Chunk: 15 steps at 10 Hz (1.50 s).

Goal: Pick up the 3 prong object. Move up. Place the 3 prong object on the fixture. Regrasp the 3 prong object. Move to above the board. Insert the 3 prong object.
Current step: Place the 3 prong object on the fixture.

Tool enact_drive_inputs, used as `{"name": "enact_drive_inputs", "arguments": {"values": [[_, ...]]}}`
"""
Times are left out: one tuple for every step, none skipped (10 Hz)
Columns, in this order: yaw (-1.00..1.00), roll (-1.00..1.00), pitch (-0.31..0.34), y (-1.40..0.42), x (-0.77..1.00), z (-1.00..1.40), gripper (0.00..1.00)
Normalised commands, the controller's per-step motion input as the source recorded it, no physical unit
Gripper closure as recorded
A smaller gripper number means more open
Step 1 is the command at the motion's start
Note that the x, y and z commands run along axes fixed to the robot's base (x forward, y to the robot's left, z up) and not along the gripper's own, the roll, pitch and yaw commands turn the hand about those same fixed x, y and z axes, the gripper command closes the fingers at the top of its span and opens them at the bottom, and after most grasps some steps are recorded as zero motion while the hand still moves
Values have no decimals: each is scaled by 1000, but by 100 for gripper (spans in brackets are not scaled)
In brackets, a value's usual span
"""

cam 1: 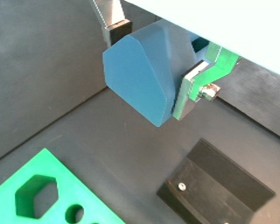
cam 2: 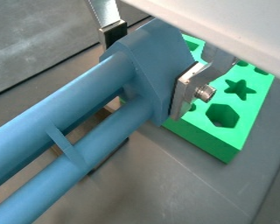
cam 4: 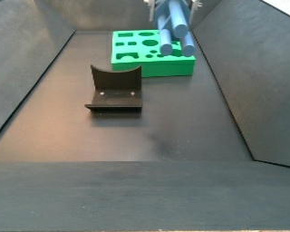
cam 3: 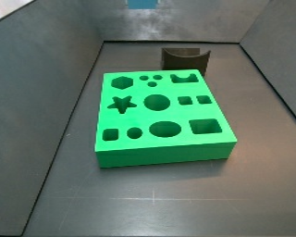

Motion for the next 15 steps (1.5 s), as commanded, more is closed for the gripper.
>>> {"name": "enact_drive_inputs", "arguments": {"values": [[3, -1000, 73, -218, 1000, -53, 100], [-1, -1000, 70, -195, 1000, -57, 100], [-10, -1000, 72, -158, 1000, -48, 100], [-18, -1000, 84, -120, 1000, -27, 100], [-22, -1000, 90, -99, 1000, -26, 100], [-29, -1000, 96, -64, 1000, -27, 100], [-34, -1000, 99, -47, 1000, -20, 100], [-45, -1000, 107, -15, 940, -14, 100], [-57, -1000, 113, 9, 776, -12, 100], [-69, -1000, 118, 22, 654, -10, 100], [-83, -1000, 123, 27, 534, -10, 100], [-99, -1000, 128, 32, 419, -9, 100], [-120, -1000, 133, 35, 307, -10, 100], [-146, -1000, 138, 36, 200, -9, 100], [-179, -911, 126, 39, 72, -6, 100]]}}
